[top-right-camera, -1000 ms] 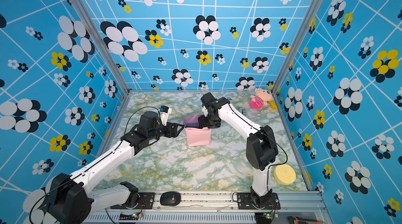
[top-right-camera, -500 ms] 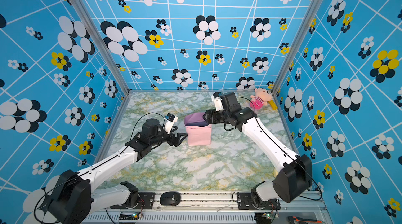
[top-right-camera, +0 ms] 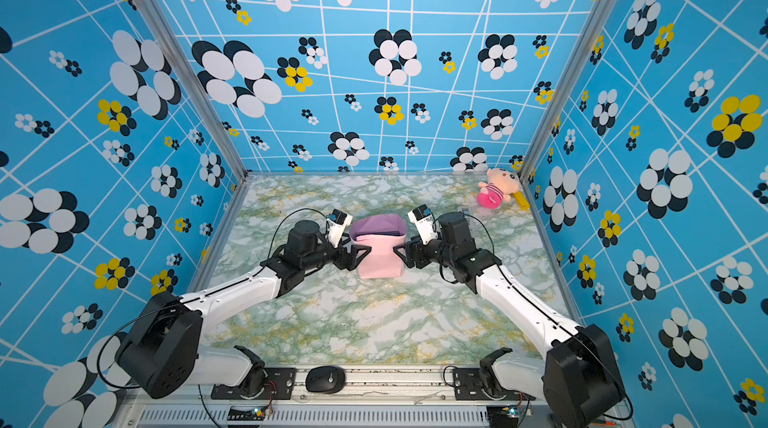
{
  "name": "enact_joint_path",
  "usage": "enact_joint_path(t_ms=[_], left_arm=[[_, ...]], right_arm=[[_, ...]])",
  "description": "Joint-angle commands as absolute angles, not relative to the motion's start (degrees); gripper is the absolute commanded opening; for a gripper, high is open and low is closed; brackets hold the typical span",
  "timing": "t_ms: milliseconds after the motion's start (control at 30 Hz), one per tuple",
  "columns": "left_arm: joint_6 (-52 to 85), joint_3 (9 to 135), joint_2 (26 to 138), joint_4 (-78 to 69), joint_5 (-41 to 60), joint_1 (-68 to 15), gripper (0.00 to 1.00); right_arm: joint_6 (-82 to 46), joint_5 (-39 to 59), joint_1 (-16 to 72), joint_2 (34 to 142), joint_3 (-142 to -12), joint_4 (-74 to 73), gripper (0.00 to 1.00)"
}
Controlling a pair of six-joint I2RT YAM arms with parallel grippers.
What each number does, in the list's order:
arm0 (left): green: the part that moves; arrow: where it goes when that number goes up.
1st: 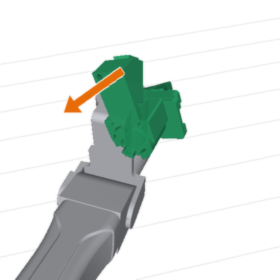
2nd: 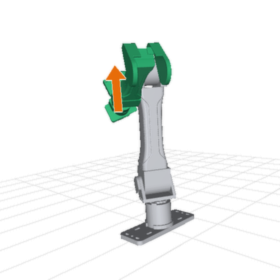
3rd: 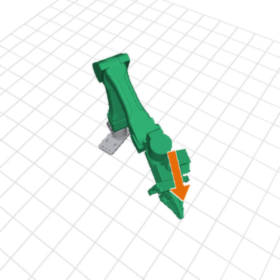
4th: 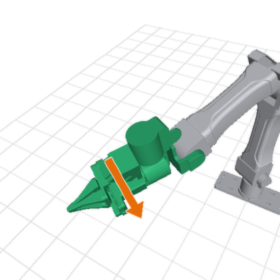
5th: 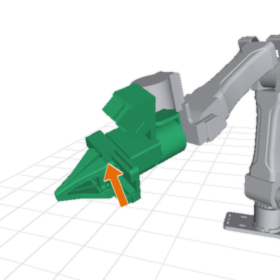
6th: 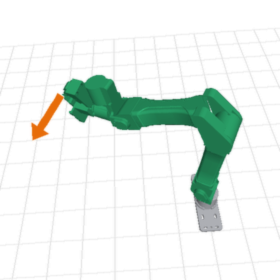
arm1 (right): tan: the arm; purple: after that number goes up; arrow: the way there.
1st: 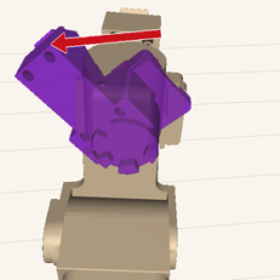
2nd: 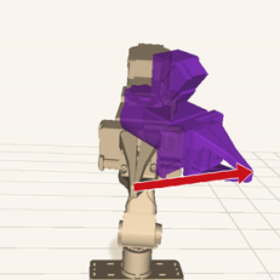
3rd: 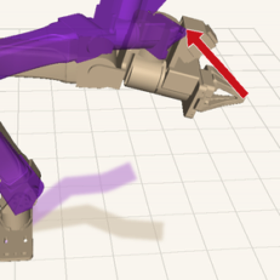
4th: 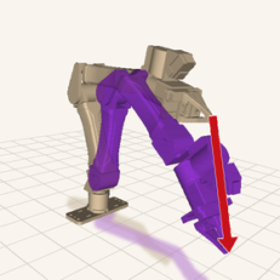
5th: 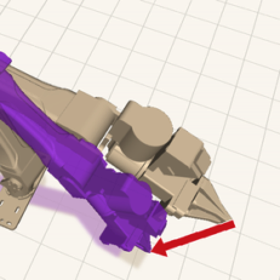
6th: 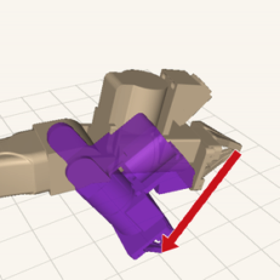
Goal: Wrap the gift box in paper
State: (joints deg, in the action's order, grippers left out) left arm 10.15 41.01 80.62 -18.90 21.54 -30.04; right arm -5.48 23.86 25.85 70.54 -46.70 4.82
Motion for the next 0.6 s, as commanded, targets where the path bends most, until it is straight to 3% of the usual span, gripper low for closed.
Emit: enact_joint_path(t_ms=[0,300,567], left_arm=[[12.74,42.88,82.06,-21.31,19.99,-30.23,0.84],[14.74,42.68,84.52,-22.01,18.48,-30.32,0.74],[14.13,41.84,85.38,-20.16,15.87,-30.50,0.65]], right_arm=[[-2.46,26.91,25.72,72.13,-46.04,-2.02,0.72],[-3.00,25.00,25.75,80.08,-49.29,-4.29,0.63],[-5.60,24.28,25.75,84.42,-49.33,-9.05,0.45]])
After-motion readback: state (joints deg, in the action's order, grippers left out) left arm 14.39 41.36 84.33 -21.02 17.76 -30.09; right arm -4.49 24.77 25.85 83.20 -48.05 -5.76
